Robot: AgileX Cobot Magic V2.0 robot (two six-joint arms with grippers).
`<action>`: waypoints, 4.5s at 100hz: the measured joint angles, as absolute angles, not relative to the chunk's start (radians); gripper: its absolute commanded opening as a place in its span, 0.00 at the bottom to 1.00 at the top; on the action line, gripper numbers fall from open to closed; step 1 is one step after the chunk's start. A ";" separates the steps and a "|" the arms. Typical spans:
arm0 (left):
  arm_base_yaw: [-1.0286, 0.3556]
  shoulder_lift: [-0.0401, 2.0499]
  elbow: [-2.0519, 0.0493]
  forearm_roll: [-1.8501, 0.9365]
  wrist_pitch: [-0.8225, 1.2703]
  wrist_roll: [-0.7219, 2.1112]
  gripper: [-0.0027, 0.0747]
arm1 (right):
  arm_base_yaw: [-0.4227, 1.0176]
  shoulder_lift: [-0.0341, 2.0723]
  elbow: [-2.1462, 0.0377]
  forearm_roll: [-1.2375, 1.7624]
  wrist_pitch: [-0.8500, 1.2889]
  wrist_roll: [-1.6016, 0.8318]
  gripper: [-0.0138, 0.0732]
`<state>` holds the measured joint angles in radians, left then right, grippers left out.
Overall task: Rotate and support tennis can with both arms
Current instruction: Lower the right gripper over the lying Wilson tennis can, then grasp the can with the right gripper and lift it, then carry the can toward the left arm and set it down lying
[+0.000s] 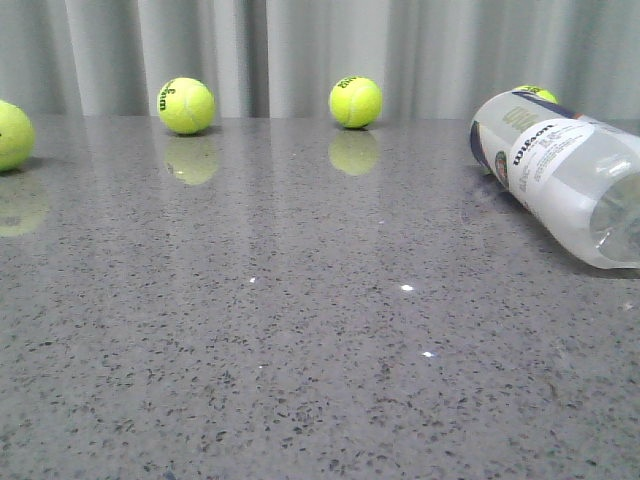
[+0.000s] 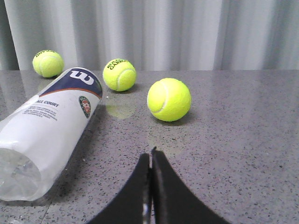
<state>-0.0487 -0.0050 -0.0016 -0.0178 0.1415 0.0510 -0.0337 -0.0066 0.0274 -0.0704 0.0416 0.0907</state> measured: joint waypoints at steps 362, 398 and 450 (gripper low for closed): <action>-0.049 -0.005 -0.002 -0.018 0.142 0.051 0.01 | 0.210 1.689 -1.469 0.110 1.164 0.238 0.49; -0.049 -0.005 -0.002 -0.018 0.142 0.051 0.01 | 0.360 1.721 -1.765 0.120 1.237 -0.110 0.49; -0.049 -0.005 -0.002 -0.018 0.142 0.051 0.01 | 0.519 1.887 -1.879 0.164 1.240 -0.948 0.49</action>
<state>-0.0487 -0.0050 -0.0016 -0.0178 0.1415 0.0510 0.5195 1.8867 -1.8788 0.1643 1.2405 -0.9484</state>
